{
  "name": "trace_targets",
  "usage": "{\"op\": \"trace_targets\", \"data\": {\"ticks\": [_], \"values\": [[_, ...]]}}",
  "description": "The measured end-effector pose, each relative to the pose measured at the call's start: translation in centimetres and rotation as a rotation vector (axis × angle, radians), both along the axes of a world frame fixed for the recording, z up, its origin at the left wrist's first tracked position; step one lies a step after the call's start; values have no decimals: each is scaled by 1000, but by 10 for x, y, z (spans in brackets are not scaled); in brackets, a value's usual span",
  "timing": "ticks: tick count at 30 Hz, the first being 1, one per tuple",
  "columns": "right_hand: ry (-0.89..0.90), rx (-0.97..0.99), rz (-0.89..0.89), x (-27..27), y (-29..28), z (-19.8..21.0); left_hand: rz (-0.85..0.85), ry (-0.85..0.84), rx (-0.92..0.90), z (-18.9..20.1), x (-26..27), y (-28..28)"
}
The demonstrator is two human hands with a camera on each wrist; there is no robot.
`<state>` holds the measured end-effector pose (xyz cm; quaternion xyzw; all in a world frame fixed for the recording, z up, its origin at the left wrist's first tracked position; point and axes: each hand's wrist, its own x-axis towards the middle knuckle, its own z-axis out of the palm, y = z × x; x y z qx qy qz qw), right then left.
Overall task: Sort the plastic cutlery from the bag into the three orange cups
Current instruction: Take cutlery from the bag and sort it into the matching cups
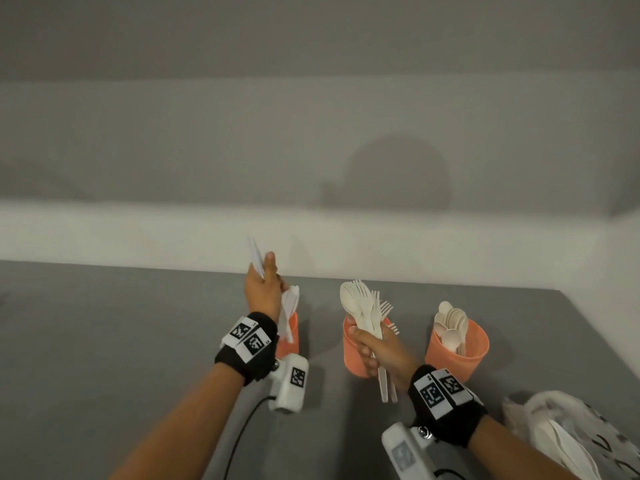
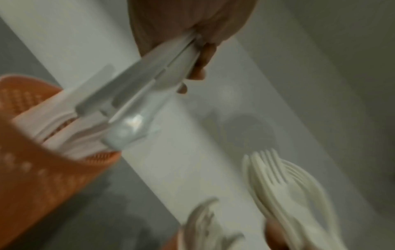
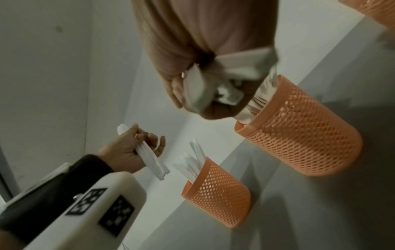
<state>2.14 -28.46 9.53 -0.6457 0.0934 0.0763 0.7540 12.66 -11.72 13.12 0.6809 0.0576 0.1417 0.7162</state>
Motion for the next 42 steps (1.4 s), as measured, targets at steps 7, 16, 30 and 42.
{"op": "trace_targets", "data": {"ticks": [7, 16, 30, 42], "values": [[87, 54, -15, 14, 2, 2, 93, -31, 112, -7, 33, 10], [37, -32, -28, 18, 6, -7, -55, -86, 314, -60, 26, 4], [-123, -226, -211, 13, 12, -13, -234, -158, 436, -4, -42, -37], [-147, -132, -120, -18, -6, -2, -541, 321, -172, -3, -65, -68]]}}
